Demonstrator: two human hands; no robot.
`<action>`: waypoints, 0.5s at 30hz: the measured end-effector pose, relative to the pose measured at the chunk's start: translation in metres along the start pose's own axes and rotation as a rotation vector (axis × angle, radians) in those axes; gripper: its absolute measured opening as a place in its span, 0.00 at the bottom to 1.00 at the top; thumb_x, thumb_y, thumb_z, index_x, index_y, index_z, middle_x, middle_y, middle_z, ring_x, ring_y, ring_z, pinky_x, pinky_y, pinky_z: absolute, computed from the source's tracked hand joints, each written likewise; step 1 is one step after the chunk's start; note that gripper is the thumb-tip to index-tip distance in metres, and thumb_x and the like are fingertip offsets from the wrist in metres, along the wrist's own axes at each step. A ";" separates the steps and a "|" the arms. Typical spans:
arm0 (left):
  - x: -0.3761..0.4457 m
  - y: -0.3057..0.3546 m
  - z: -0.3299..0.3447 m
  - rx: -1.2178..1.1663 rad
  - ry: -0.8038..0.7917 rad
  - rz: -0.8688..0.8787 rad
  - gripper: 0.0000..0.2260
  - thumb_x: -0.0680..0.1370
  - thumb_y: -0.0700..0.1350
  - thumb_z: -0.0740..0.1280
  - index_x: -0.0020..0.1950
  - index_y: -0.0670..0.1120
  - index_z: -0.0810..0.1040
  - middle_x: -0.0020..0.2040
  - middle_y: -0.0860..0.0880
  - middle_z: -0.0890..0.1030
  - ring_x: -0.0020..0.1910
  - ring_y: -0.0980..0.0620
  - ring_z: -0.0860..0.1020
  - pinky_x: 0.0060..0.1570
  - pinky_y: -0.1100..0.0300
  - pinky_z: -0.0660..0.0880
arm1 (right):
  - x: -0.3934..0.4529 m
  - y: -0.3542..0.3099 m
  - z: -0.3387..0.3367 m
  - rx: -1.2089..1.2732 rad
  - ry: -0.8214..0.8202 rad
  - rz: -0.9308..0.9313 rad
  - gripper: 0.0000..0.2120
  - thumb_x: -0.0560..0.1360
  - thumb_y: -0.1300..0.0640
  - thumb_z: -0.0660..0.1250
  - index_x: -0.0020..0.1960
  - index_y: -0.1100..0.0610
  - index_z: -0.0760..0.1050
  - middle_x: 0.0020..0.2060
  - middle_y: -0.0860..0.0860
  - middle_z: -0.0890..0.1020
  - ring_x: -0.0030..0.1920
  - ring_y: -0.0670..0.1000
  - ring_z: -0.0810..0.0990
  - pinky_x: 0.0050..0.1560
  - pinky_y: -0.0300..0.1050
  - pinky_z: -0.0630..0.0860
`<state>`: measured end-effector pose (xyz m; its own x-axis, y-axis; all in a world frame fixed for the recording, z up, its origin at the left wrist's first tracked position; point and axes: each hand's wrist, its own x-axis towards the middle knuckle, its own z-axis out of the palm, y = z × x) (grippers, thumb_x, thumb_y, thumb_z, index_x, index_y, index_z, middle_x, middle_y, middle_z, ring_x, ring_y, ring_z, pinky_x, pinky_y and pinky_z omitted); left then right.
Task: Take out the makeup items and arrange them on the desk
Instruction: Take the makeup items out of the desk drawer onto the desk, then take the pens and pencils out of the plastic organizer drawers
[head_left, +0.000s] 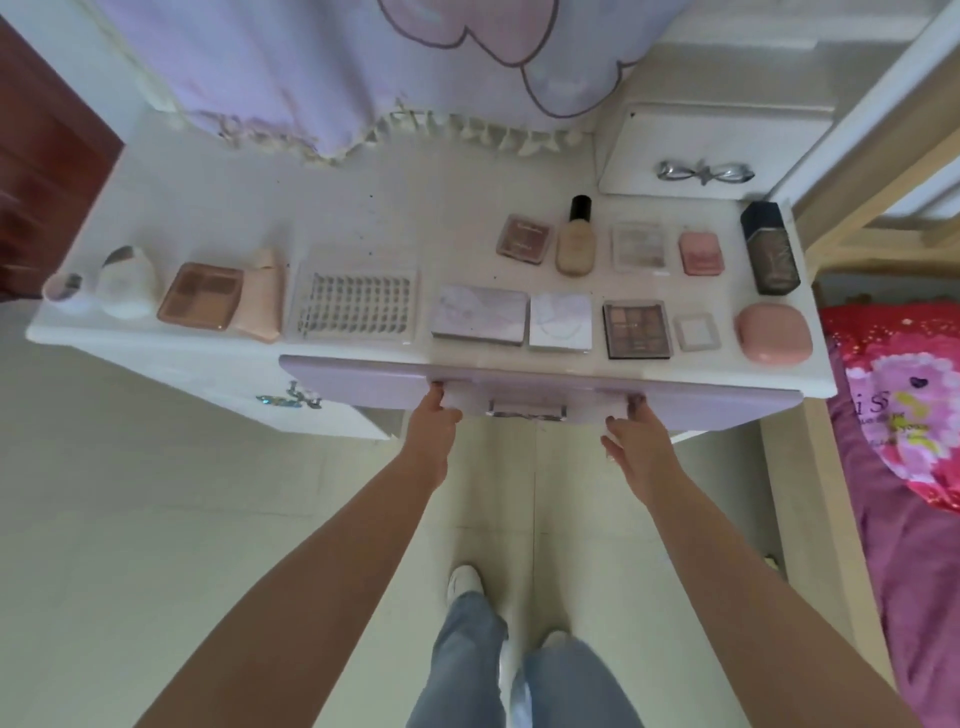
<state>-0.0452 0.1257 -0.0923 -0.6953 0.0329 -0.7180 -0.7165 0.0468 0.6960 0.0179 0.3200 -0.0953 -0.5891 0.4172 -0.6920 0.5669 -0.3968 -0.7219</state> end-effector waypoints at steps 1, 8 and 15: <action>-0.002 0.003 -0.003 0.053 0.052 0.016 0.24 0.77 0.33 0.56 0.72 0.45 0.61 0.72 0.46 0.64 0.70 0.47 0.64 0.68 0.56 0.59 | -0.004 0.001 0.007 -0.299 0.012 -0.018 0.24 0.76 0.69 0.55 0.70 0.56 0.60 0.67 0.53 0.67 0.58 0.52 0.69 0.56 0.43 0.65; -0.035 0.020 -0.056 0.800 0.309 0.281 0.17 0.79 0.40 0.56 0.68 0.45 0.68 0.70 0.46 0.69 0.68 0.49 0.67 0.63 0.62 0.59 | -0.042 -0.030 0.107 -1.277 -0.451 -0.571 0.21 0.77 0.61 0.57 0.70 0.59 0.62 0.69 0.57 0.68 0.68 0.56 0.66 0.64 0.41 0.56; -0.132 -0.005 -0.172 1.218 0.795 0.111 0.18 0.80 0.47 0.55 0.70 0.48 0.64 0.74 0.48 0.60 0.74 0.49 0.53 0.70 0.54 0.53 | -0.123 -0.035 0.227 -1.688 -0.884 -1.374 0.17 0.77 0.57 0.56 0.64 0.61 0.67 0.59 0.58 0.75 0.64 0.57 0.68 0.59 0.49 0.68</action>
<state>0.0404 -0.0506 0.0003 -0.8794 -0.4381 -0.1865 -0.4488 0.8935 0.0172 -0.0604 0.0965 0.0149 -0.6452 -0.7478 -0.1566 -0.6992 0.6605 -0.2736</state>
